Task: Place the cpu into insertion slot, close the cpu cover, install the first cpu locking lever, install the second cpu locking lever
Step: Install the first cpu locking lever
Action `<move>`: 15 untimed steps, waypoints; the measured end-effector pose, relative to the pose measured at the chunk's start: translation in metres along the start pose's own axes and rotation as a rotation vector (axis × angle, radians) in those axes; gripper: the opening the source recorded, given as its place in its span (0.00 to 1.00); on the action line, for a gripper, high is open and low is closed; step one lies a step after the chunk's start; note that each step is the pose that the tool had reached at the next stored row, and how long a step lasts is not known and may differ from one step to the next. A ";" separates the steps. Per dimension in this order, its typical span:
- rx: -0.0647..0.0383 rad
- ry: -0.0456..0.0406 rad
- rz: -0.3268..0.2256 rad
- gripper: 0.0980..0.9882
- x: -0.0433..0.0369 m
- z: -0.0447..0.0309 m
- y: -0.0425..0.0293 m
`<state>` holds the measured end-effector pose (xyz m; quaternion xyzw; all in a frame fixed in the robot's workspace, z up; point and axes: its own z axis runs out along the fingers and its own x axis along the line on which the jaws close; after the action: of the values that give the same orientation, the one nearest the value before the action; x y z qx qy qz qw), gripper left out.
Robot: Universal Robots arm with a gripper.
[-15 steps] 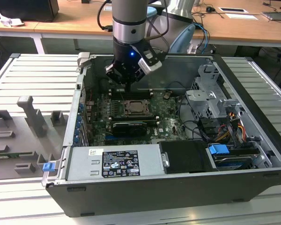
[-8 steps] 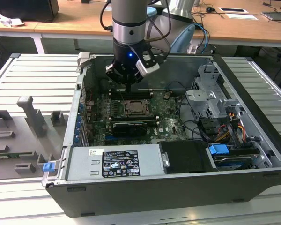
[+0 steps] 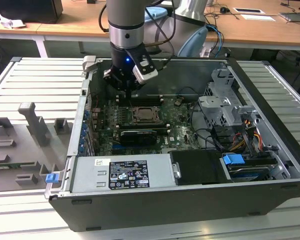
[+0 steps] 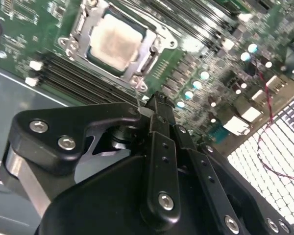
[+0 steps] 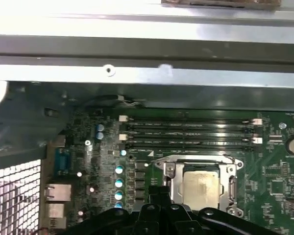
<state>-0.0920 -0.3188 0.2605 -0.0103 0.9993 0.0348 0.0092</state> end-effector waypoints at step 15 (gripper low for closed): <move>-0.004 -0.0001 0.000 0.01 0.0171 0.0050 0.0200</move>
<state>-0.1094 -0.2988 0.2566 -0.0102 0.9992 0.0370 0.0093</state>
